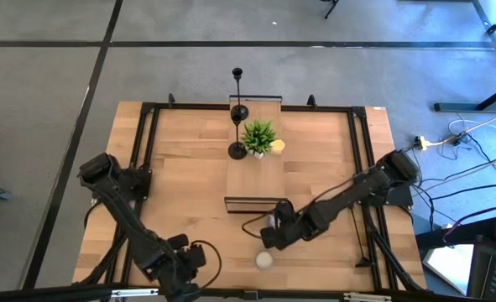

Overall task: Pick & Place candle stick holders
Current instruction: Put the top blue scented candle on the shelf

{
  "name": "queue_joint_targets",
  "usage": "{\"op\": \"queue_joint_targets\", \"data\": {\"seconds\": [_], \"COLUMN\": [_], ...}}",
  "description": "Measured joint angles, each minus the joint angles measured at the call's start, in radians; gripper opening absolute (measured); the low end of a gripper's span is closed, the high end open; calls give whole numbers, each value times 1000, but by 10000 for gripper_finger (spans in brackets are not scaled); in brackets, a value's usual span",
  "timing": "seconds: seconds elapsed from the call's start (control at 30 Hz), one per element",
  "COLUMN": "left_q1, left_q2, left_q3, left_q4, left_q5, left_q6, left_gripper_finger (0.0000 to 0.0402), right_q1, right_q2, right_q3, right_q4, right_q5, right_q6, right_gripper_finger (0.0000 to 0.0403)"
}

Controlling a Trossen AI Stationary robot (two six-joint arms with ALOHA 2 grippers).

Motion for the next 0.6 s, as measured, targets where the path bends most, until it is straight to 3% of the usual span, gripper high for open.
{"op": "queue_joint_targets", "data": {"seconds": [0.3,0.6], "left_q1": [-40,-55], "left_q2": [0,0], "left_q3": [-4,-4], "left_q4": [-18,-44], "left_q5": [-61,-72], "left_q6": [-26,-52], "left_gripper_finger": [2,2], "right_q1": [-89,-85], "right_q2": [0,0], "right_q3": [0,0], "right_q4": [-23,-21], "right_q5": [-67,-81], "right_q6": [-46,-50], "right_gripper_finger": [368,368]}}
